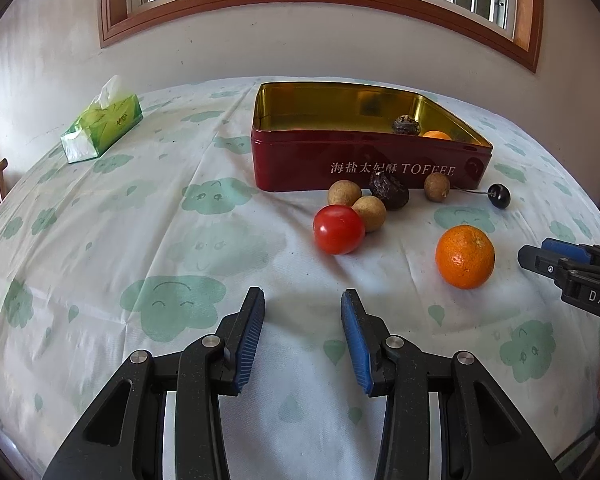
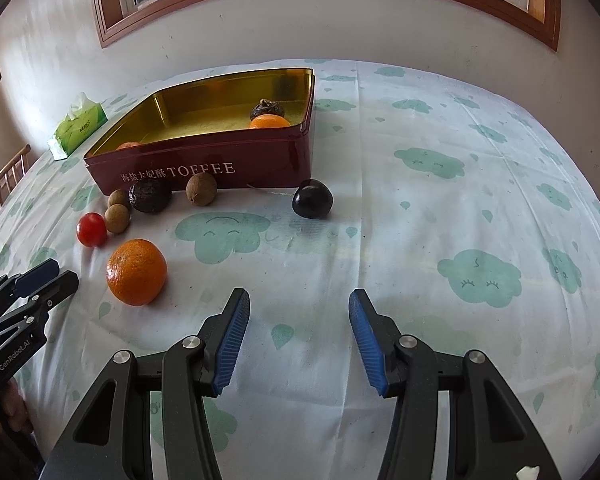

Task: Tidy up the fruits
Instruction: 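Withdraw both tools from the tin toward the remaining fruits, then grasp the dark plum with the right tool while the left tool grasps the red tomato, then lift the dark plum and red tomato off the cloth with both tools, then carry the tomato and dark plum over the red tin with both tools, then open both tools to drop the tomato and dark plum into the tin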

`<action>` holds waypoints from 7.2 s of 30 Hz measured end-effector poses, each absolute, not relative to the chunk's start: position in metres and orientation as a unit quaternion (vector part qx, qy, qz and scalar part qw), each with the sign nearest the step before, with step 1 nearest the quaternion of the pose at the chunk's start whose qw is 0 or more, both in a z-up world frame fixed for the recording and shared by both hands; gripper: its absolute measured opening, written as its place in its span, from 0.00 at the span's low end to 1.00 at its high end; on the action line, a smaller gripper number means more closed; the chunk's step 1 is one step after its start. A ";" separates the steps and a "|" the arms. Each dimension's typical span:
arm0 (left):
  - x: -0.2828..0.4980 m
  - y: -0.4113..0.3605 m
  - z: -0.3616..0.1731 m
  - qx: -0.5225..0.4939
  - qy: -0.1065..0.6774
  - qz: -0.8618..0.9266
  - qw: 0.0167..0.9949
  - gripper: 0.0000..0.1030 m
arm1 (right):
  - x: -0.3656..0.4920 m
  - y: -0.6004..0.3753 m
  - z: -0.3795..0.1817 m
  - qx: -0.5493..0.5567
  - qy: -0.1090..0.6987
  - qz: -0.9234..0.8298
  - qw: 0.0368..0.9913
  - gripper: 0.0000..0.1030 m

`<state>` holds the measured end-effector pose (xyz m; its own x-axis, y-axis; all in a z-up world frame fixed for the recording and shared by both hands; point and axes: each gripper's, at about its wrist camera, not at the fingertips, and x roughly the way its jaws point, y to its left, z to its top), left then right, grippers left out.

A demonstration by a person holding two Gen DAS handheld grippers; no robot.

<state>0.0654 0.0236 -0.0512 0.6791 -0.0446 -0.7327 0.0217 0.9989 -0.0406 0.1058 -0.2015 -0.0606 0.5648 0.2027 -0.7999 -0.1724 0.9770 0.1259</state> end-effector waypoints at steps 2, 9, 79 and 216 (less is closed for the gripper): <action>0.067 0.024 -0.051 -0.017 0.402 -0.017 0.916 0.40 | 0.109 -0.201 -0.061 0.012 0.452 0.106 0.886 0.48; 0.074 0.021 -0.050 -0.012 0.408 -0.019 0.913 0.40 | 0.125 -0.198 -0.063 -0.001 0.448 0.106 0.888 0.48; 0.117 0.007 -0.047 -0.026 0.421 -0.047 0.905 0.31 | 0.151 -0.204 -0.065 -0.007 0.445 0.105 0.889 0.24; 0.124 0.022 -0.009 -0.016 0.383 -0.036 0.923 0.46 | 0.126 -0.175 -0.025 0.010 0.436 0.146 0.888 0.40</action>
